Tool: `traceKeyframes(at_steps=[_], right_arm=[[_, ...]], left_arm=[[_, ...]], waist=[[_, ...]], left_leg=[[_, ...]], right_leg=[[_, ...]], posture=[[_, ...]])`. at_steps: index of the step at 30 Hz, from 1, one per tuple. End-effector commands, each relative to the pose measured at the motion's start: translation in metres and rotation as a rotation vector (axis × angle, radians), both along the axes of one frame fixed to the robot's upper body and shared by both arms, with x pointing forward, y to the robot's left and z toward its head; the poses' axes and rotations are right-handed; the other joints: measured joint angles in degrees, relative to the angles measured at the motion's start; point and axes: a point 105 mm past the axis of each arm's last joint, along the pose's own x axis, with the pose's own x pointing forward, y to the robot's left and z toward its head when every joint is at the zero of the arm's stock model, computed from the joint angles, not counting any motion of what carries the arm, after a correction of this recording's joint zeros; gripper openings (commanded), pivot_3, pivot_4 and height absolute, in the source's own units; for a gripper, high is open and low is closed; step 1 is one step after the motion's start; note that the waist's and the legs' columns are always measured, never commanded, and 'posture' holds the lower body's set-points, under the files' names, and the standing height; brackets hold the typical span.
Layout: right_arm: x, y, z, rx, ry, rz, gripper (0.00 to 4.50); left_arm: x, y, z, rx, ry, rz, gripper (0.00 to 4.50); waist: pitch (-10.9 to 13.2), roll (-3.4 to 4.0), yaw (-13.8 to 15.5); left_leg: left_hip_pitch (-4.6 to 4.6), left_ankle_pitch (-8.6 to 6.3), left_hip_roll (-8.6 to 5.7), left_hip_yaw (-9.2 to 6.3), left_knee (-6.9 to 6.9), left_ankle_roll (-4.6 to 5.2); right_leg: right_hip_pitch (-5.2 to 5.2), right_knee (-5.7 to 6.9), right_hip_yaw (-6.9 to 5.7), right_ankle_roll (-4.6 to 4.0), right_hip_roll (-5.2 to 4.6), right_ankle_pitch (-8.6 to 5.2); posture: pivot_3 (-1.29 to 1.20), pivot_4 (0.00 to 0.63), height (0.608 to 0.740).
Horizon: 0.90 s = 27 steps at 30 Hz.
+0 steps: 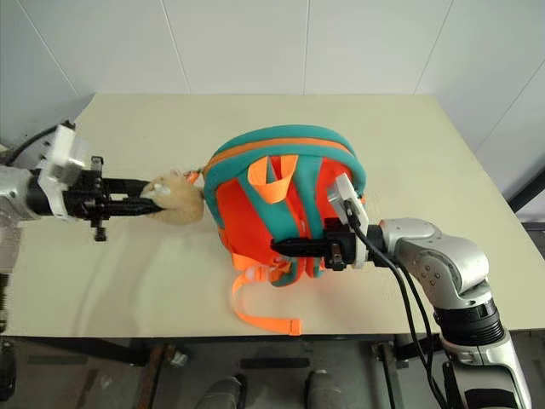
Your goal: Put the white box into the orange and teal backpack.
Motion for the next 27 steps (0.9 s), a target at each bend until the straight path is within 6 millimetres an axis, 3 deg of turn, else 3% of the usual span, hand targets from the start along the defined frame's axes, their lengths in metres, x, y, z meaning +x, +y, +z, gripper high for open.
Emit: traceKeyframes(at_steps=[1,6,10,16,19,23,27], right_arm=[[-0.006,0.000,0.008,0.029,-0.035,0.000,0.00],[-0.006,0.000,0.007,0.038,-0.027,-0.019,0.00],[-0.003,-0.003,0.003,0.039,-0.019,-0.051,0.00],[0.006,-0.010,-0.006,0.010,-0.073,-0.128,0.00],[0.015,-0.018,-0.002,0.031,-0.147,-0.216,0.00],[0.023,-0.034,0.002,0.013,-0.235,-0.299,1.31],[0.022,-0.068,0.018,0.027,-0.337,-0.404,2.63]], left_arm=[[0.020,0.002,-0.032,0.006,0.013,0.067,1.19],[0.022,-0.030,-0.070,0.026,0.075,-0.040,1.19],[0.016,-0.047,-0.087,0.019,0.109,-0.102,1.19],[-0.007,-0.048,-0.105,0.020,0.206,-0.142,1.19],[-0.004,-0.042,-0.094,0.001,0.181,-0.071,1.38],[-0.010,-0.036,-0.076,-0.018,0.147,-0.063,2.44],[-0.022,-0.028,-0.057,-0.018,0.101,-0.048,3.72]], waist=[[0.0,-0.03,0.1],[0.0,-0.08,0.0],[0.0,-0.07,0.2],[0.0,-0.07,0.2],[0.0,-0.06,0.2],[0.0,-0.06,0.0],[0.0,-0.05,0.0]], left_leg=[[-0.02,0.00,0.00,-0.01,0.01,0.00],[-0.11,-0.02,-0.01,-0.01,0.12,0.04],[-0.07,-0.02,-0.01,-0.02,0.12,0.04],[0.01,-0.07,-0.05,-0.03,0.17,0.11],[0.04,-0.08,-0.05,-0.05,0.15,0.12],[0.05,-0.08,-0.05,-0.06,0.16,0.12],[0.03,-0.09,-0.03,-0.06,0.09,0.11]], right_leg=[[-0.01,0.01,-0.02,-0.01,0.00,0.01],[-0.01,-0.03,0.00,0.05,-0.02,0.06],[0.00,0.02,0.00,0.05,-0.02,0.06],[0.23,-0.10,-0.01,0.08,-0.06,0.08],[0.25,-0.10,-0.02,0.07,-0.07,0.07],[0.26,-0.11,-0.02,0.08,-0.06,0.08],[0.23,-0.16,-0.02,0.06,-0.06,0.07]], posture=[[0.00,0.150,0.740],[0.00,0.150,0.740],[0.00,0.150,0.740],[0.00,0.150,0.740],[0.00,0.150,0.740],[0.00,0.150,0.740],[0.00,0.150,0.740]])
